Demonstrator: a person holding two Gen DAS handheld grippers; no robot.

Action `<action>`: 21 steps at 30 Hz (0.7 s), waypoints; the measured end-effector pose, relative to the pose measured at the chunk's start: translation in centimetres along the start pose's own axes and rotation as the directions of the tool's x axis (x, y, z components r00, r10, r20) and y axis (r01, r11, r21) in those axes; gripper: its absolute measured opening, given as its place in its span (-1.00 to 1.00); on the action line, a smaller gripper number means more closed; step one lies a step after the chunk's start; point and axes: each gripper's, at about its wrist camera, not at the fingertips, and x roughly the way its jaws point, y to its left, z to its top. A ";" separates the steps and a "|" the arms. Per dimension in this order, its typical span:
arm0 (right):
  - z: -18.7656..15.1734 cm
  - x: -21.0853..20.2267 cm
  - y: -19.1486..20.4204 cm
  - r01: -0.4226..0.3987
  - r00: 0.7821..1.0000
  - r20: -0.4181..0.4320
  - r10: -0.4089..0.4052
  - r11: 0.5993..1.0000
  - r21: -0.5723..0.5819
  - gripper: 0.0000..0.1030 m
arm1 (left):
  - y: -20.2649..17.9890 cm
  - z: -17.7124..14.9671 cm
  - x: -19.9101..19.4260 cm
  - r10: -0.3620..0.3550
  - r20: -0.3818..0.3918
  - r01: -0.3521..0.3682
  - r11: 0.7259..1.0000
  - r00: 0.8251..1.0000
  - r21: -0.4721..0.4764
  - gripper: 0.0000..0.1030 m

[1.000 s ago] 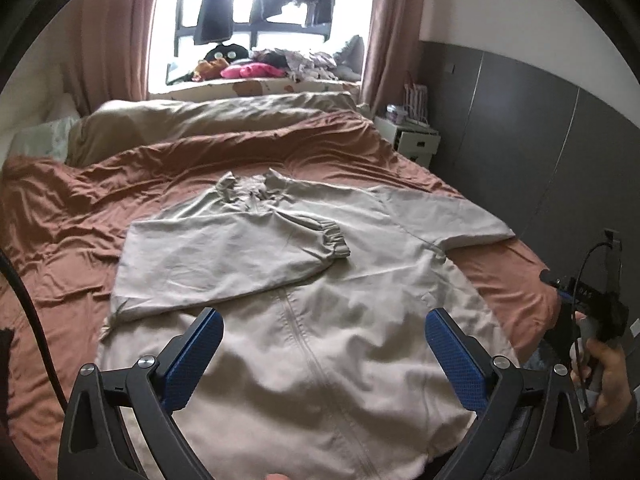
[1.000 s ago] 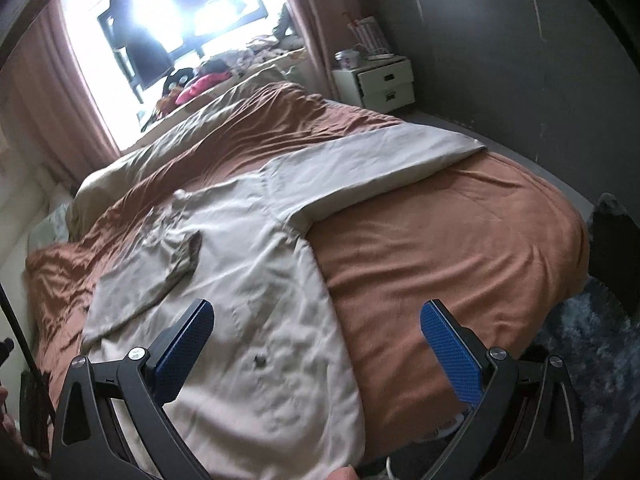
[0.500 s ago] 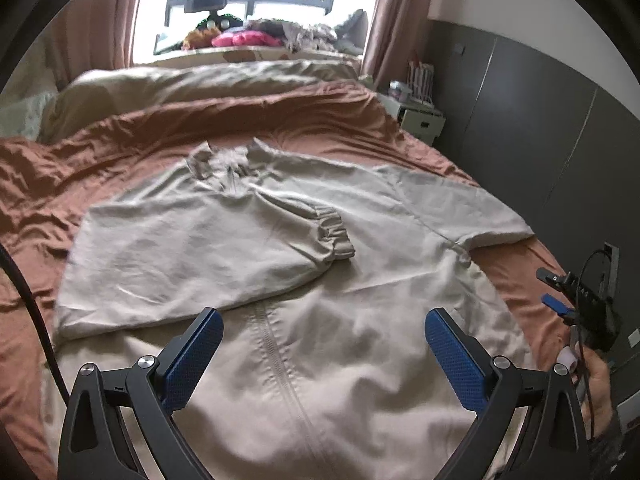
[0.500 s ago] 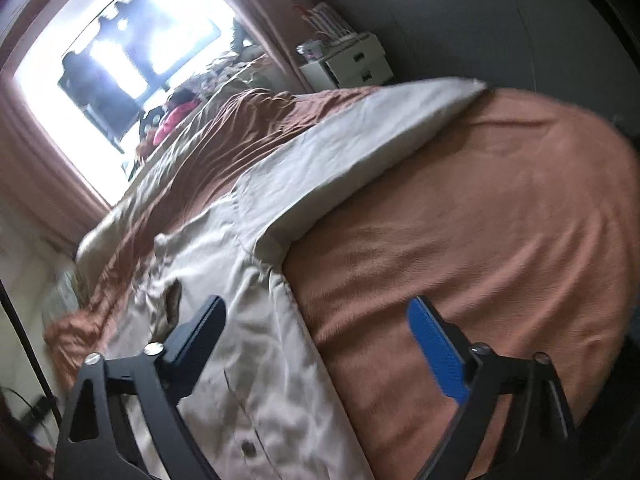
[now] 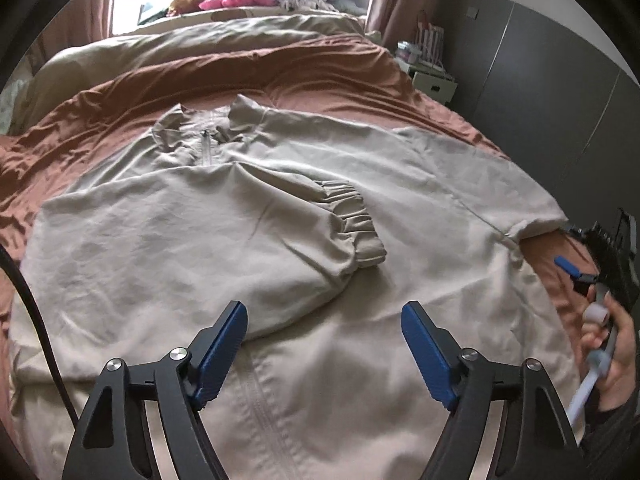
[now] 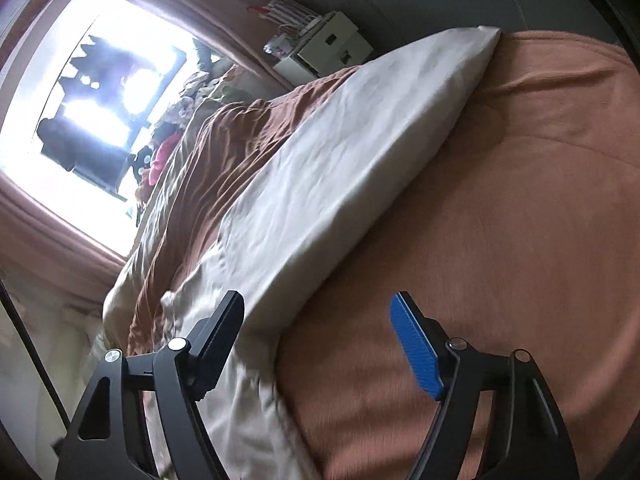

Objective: Fold large clothes
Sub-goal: 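Grasp the other coat sleeve with the right tool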

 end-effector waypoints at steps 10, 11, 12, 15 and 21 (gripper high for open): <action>3.0 1.8 -4.2 0.009 1.000 0.017 -0.012 0.988 0.153 -0.21 | -0.1 1.9 5.0 0.007 -0.041 -0.006 1.000 0.999 0.019 0.49; 3.1 1.9 -4.2 0.011 1.000 0.018 -0.014 0.989 0.148 -0.21 | -0.2 2.0 5.4 0.009 -0.045 -0.008 1.000 0.999 0.024 0.49; 3.2 2.0 -4.2 0.019 1.000 0.021 -0.022 0.990 0.141 -0.21 | -0.4 2.2 5.8 0.011 -0.048 -0.010 1.000 0.999 0.030 0.49; 3.5 2.6 -4.4 0.041 0.998 0.030 -0.046 0.990 0.136 -0.45 | -0.8 2.5 6.7 0.017 -0.055 -0.014 0.999 0.998 0.041 0.49; 3.5 2.8 -4.1 0.030 0.998 0.052 -0.037 0.989 0.143 -0.66 | -0.6 2.9 8.9 0.053 -0.081 -0.051 0.998 0.995 0.035 0.49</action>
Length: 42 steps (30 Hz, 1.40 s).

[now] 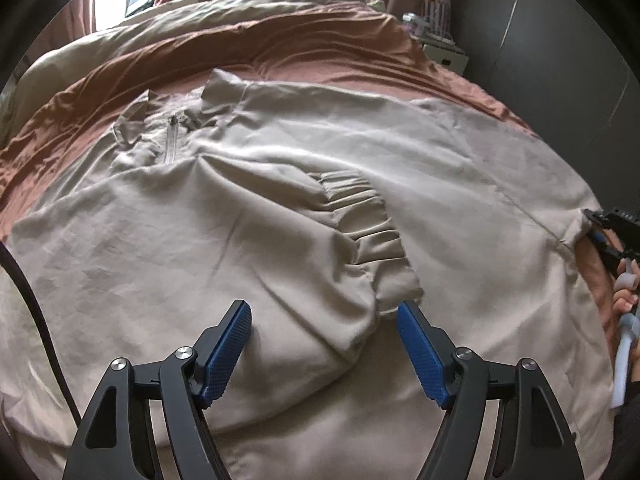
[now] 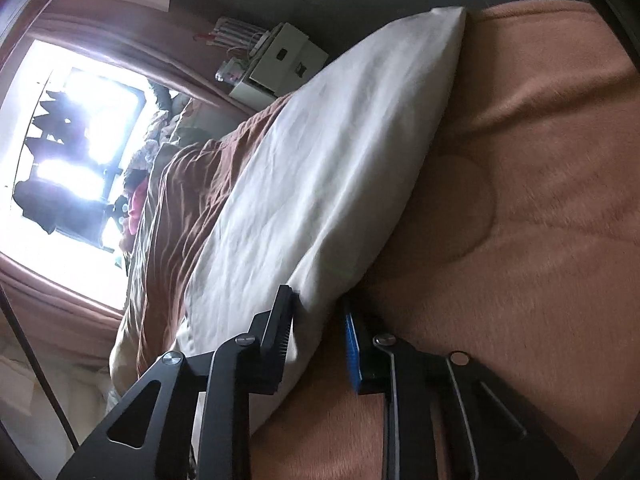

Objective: Fold large clothes

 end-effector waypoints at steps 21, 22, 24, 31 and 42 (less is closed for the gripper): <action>-6.9 -9.3 13.5 -0.249 0.965 -0.003 0.263 0.910 -0.332 -0.98 | 1.3 -1.3 -4.9 -0.081 0.060 0.084 0.996 0.995 -0.041 0.49; -7.8 -9.4 14.5 -0.263 0.962 -0.020 0.274 0.898 -0.354 -0.98 | 1.6 -1.5 -5.3 -0.081 0.064 0.084 0.995 0.995 -0.044 0.49; -8.7 -9.4 15.4 -0.287 0.956 -0.055 0.288 0.875 -0.390 -0.98 | 2.5 -1.9 -6.3 -0.079 0.074 0.083 0.995 0.994 -0.057 0.49; -13.6 -6.7 18.9 -0.305 0.952 -0.200 0.233 0.786 -0.537 -0.98 | 5.8 -3.2 -9.0 -0.064 0.097 0.074 0.992 0.993 -0.098 0.49; -16.9 0.1 21.4 -0.342 0.903 -0.421 0.083 0.732 -0.589 -0.98 | 9.9 -4.8 -11.7 -0.023 0.113 0.041 0.986 0.993 -0.159 0.49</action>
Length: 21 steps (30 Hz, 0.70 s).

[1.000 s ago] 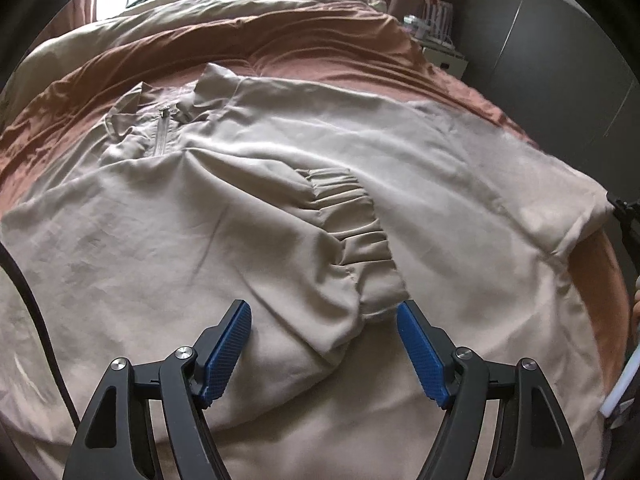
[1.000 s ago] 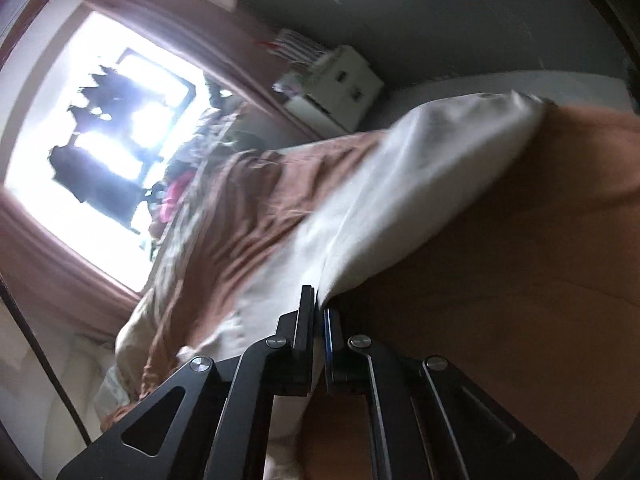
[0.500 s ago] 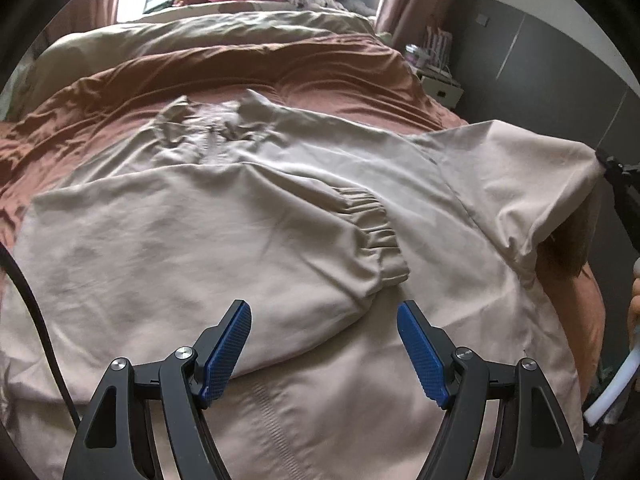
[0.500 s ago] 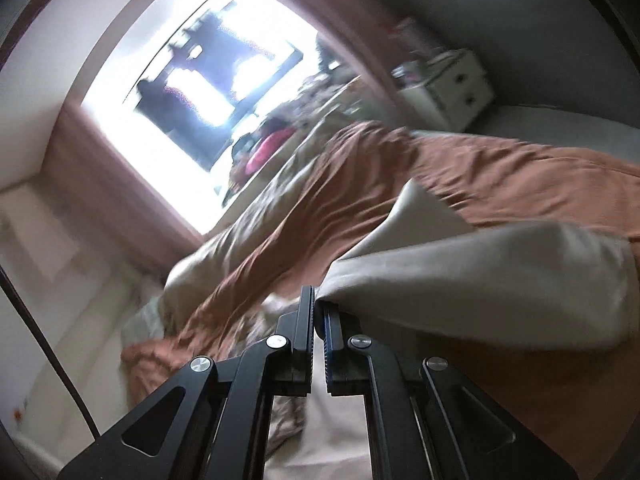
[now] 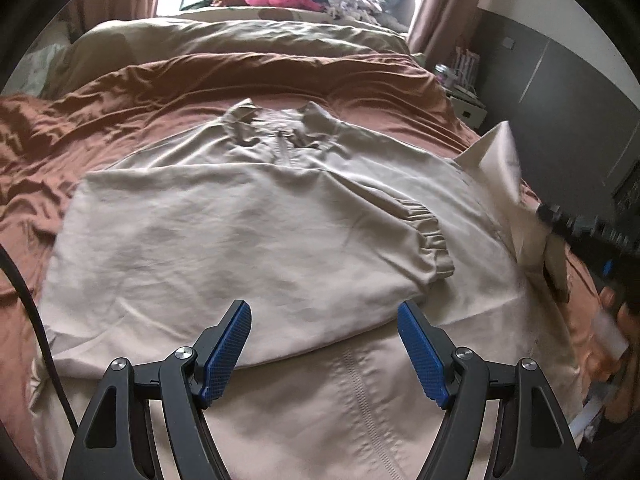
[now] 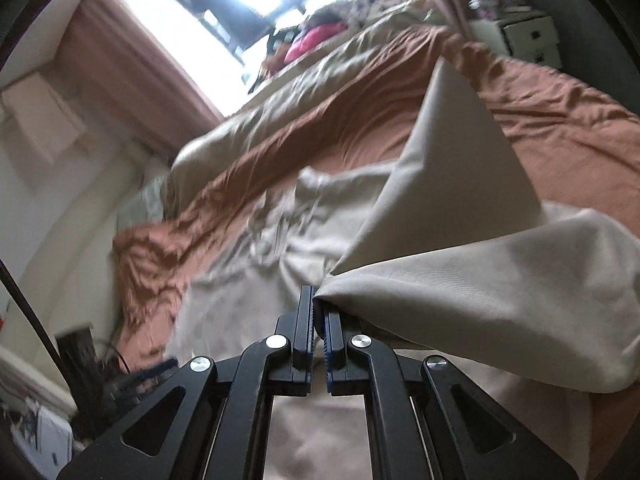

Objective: Fold large clothes

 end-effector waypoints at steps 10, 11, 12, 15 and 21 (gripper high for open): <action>1.8 1.9 -2.0 0.053 0.983 -0.180 -0.033 0.992 0.111 -0.70 | -0.4 0.0 -2.1 0.005 0.011 -0.005 1.000 1.000 -0.006 0.49; 2.0 1.1 -2.1 0.048 0.985 -0.168 -0.026 0.991 0.128 -0.15 | -0.6 0.1 -2.3 0.003 0.015 -0.003 1.000 1.000 -0.003 0.49; 1.8 0.0 -2.5 0.029 0.989 -0.149 -0.007 0.988 0.148 0.26 | -0.9 0.2 -2.6 0.001 0.019 -0.001 1.000 1.000 0.001 0.49; -0.2 -4.2 -3.2 -0.024 0.996 -0.074 0.040 0.979 0.204 0.90 | -1.7 0.4 -3.1 -0.004 0.026 0.003 1.000 1.000 0.015 0.50; -0.1 -11.6 -9.7 0.032 0.994 0.088 -0.072 0.918 0.394 0.90 | -3.2 0.1 -2.8 -0.012 0.021 0.012 0.999 1.000 0.037 0.50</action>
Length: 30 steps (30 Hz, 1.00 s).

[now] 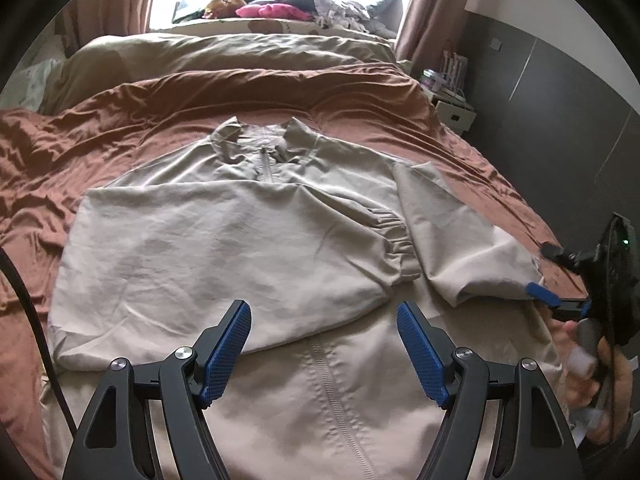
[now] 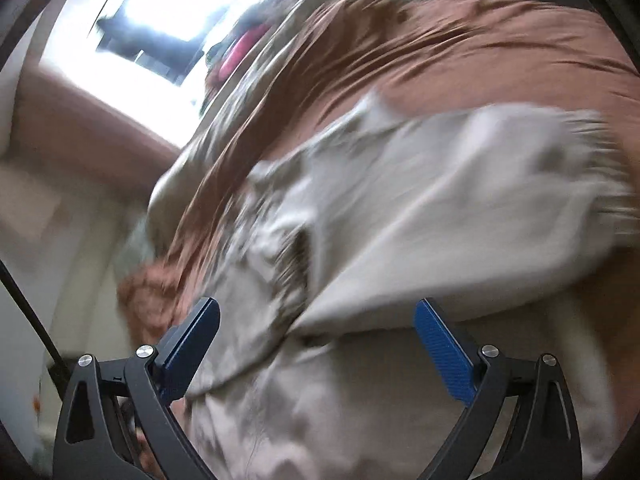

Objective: Fold large clothes

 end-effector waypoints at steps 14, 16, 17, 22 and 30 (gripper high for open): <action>1.9 1.7 -8.7 0.028 0.996 0.074 -0.058 0.933 0.358 -0.49 | 0.6 -1.2 2.6 0.000 -0.034 0.000 1.000 0.999 0.003 0.50; 2.5 1.7 -7.9 0.016 0.993 0.104 -0.053 0.944 0.329 -0.76 | 2.0 -1.6 2.4 0.013 -0.036 -0.013 1.000 0.999 -0.012 0.50; 2.2 1.9 -7.5 0.019 0.991 0.124 -0.059 0.954 0.300 -0.85 | 2.5 -1.7 2.3 0.017 -0.036 -0.017 1.000 0.999 -0.018 0.50; 1.6 1.4 -0.9 -0.022 0.980 0.201 0.005 0.996 0.084 -0.89 | 6.2 -2.7 0.6 0.042 -0.027 -0.044 0.997 0.999 -0.061 0.50; -1.6 0.9 7.3 -0.084 0.975 0.194 0.111 0.986 -0.143 -0.89 | 11.6 -4.7 -2.7 0.074 -0.002 -0.074 0.990 0.997 -0.117 0.50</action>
